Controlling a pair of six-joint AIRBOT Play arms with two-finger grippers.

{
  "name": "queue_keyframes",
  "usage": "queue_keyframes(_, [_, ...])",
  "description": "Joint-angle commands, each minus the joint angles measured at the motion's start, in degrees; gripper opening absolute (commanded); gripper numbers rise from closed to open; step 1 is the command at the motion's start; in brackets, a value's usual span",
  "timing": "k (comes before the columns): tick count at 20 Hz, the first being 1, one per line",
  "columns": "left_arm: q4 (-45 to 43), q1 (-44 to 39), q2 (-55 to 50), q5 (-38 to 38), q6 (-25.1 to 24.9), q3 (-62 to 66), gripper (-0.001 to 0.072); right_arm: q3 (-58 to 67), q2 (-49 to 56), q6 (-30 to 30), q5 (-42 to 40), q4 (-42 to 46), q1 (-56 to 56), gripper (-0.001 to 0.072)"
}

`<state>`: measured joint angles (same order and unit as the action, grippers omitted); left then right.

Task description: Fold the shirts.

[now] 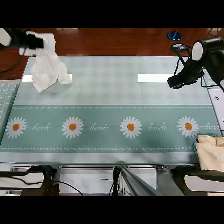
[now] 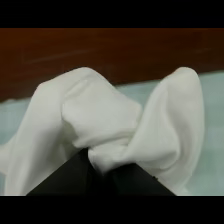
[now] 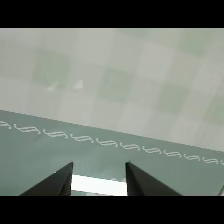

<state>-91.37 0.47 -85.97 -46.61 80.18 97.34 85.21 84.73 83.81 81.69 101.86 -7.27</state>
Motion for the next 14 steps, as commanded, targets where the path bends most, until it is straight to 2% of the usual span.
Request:
queue_keyframes(1, [8.6, -6.0, 10.8, -9.7, 0.1, 3.8, 0.0033, 0.0, 0.0, 0.0, 2.9, 2.2, 0.0, 0.0391])
queue_keyframes(4, [16.5, -15.1, 16.1, -19.4, 0.0, 3.8, 0.0033, 0.0, -1.0, 0.0, 6.4, 2.2, 0.0, 0.039])
queue_keyframes(7, [19.9, -27.4, 15.6, -26.4, 0.1, 3.7, 0.0033, 0.0, -6.0, -0.4, 6.5, 2.4, 0.0, 0.039])
queue_keyframes(11, [19.9, -45.2, 10.4, -22.8, 0.1, 1.1, 0.0033, 0.0, -13.7, -0.5, 5.3, 2.8, 1.3, 0.039])
queue_keyframes(14, [19.8, -54.3, 3.1, -18.3, 0.0, -0.7, 0.0033, 0.0, -17.4, -0.5, 5.2, 2.3, 3.8, 0.039])
